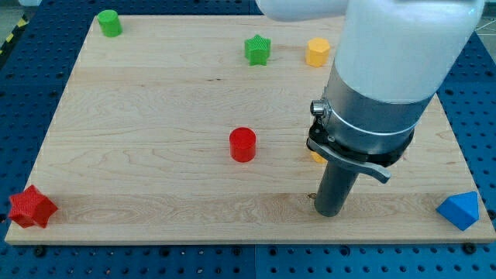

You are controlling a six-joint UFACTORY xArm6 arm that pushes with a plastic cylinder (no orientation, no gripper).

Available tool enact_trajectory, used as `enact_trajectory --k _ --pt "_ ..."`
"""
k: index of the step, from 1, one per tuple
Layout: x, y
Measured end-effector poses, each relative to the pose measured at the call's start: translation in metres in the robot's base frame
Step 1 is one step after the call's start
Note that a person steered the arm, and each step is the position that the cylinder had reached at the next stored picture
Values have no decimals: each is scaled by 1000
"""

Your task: Move your arm towards blue cube

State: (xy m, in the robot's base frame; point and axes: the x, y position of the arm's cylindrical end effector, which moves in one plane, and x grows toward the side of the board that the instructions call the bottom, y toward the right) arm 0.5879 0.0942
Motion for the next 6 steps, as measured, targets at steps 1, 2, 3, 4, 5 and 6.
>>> enact_trajectory --k 1,2,3,4,5,6 --pt "-53 39" --pt "-55 45" --pt "-124 47" --pt "-132 47" --pt "-210 51" --pt "-211 51"
